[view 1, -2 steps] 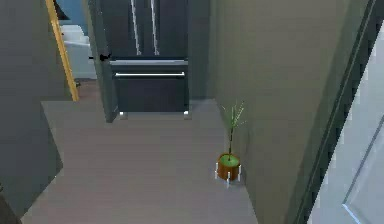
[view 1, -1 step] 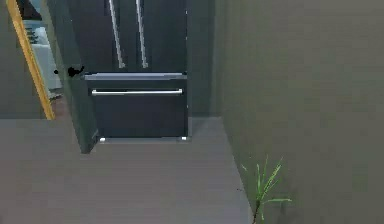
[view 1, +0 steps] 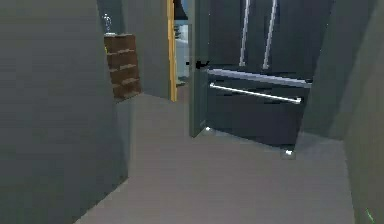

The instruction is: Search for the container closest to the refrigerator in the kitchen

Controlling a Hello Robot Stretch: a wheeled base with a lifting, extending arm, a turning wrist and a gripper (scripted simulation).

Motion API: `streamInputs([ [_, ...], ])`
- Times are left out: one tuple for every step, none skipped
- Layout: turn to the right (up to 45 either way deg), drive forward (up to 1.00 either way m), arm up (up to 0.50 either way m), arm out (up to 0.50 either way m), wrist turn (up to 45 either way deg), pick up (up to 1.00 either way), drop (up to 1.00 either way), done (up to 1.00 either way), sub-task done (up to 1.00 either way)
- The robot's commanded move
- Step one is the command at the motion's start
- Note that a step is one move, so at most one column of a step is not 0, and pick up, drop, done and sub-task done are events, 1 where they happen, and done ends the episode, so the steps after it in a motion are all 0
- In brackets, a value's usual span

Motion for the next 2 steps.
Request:
streamInputs([
  [0.0, 1.0, 0.0, 0.0, 0.0, 0.0, 0.0, 0.0, 0.0],
  [-6.0, 0.0, 0.0, 0.0, 0.0, 0.0, 0.0, 0.0, 0.0],
])
